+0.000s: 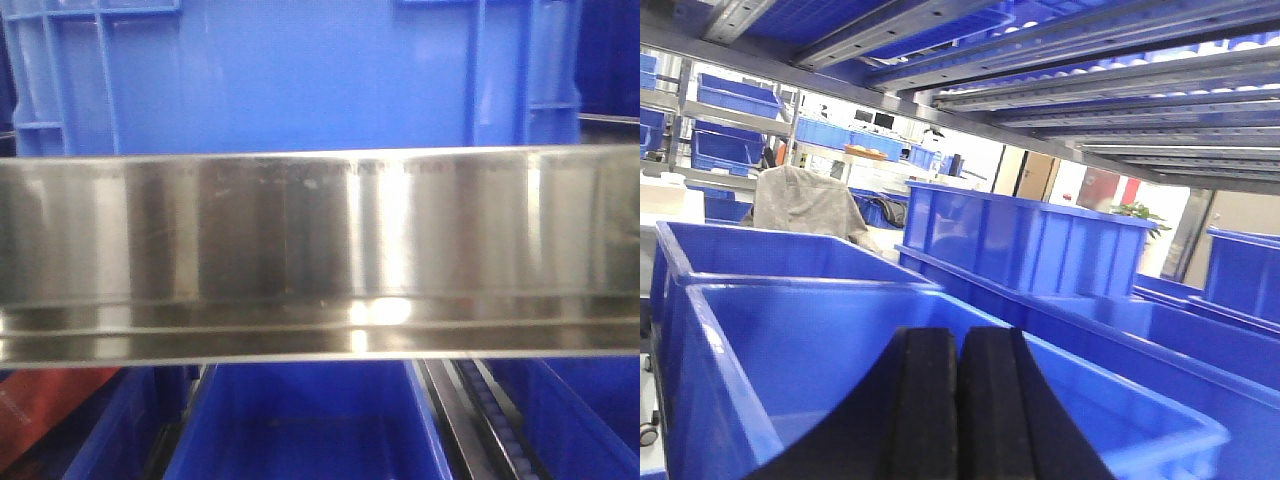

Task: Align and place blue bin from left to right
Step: 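Raise both grippers up and back away from the placed bin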

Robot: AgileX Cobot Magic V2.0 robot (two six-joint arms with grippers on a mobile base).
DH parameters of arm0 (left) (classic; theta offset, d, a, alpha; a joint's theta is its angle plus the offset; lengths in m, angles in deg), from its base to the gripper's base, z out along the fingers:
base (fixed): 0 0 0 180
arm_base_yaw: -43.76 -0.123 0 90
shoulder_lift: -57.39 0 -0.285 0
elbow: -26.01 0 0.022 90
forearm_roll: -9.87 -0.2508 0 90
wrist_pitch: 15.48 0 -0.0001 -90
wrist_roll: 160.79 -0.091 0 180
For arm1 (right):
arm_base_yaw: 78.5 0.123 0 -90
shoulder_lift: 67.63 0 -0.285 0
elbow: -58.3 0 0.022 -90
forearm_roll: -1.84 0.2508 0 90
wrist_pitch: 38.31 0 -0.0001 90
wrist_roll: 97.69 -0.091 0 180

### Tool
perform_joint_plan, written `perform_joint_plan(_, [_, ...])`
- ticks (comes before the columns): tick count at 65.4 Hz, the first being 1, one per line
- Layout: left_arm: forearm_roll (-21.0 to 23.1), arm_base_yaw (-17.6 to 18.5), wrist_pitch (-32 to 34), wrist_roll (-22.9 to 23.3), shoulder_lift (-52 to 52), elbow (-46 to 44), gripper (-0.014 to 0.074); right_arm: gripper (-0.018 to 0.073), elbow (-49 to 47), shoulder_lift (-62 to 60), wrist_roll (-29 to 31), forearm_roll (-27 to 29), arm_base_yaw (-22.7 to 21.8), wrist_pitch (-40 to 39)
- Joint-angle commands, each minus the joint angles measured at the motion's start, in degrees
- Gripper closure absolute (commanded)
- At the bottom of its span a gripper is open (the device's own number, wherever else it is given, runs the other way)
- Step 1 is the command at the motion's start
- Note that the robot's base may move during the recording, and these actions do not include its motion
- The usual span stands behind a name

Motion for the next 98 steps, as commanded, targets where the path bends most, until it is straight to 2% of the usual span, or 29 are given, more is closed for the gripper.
perform_joint_plan(1, [-0.41, 0.4, 0.81, -0.21, -0.34, -0.06, 0.0707, 0.0637, 0.11, -0.44, 0.28, -0.56, 0.02, -0.85])
perform_joint_plan(98, [-0.41, 0.4, 0.81, -0.21, -0.34, -0.06, 0.0707, 0.0637, 0.11, -0.44, 0.28, -0.56, 0.02, -0.85])
